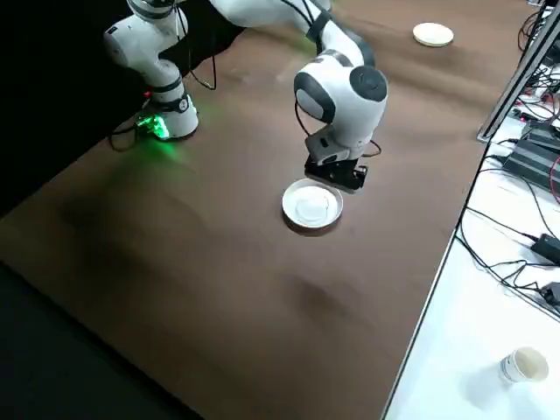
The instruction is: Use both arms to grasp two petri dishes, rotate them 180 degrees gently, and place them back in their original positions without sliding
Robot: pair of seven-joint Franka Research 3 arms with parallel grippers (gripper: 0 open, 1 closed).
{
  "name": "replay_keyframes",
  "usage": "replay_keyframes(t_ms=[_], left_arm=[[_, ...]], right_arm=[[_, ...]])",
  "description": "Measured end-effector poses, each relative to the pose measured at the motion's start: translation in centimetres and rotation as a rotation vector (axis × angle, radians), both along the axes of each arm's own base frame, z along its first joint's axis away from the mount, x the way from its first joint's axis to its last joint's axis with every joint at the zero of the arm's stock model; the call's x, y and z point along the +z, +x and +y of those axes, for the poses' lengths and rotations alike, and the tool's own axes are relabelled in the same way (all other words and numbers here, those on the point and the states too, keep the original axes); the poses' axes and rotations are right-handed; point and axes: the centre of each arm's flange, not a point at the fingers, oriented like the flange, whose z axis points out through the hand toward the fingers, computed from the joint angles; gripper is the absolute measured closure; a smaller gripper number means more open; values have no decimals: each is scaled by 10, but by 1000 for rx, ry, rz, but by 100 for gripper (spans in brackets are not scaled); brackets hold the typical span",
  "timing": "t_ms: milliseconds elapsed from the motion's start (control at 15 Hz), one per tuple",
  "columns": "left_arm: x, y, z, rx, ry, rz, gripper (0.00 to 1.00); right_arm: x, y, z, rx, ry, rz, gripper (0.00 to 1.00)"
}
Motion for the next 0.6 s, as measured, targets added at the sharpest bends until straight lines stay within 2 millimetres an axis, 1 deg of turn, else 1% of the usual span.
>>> replay_keyframes(t_ms=[200,333,400,467,533,600], left_arm=[[-9,6,0,-127,4,-1,0],[-15,9,3,-199,3,-8,0],[-19,12,5,-217,2,-13,0],[-25,13,7,-227,1,-13,0],[-34,14,8,-232,-2,-3,0],[-57,15,7,-241,-9,25,1]], right_arm=[[-23,-6,-1,-75,-18,-18,0],[-30,-9,-2,-99,-22,-14,3],[-31,-9,-2,-104,-23,-11,11],[-33,-10,-2,-110,-23,-8,22],[-35,-11,-2,-112,-25,-11,23],[-45,-13,-3,-117,-32,-42,25]])
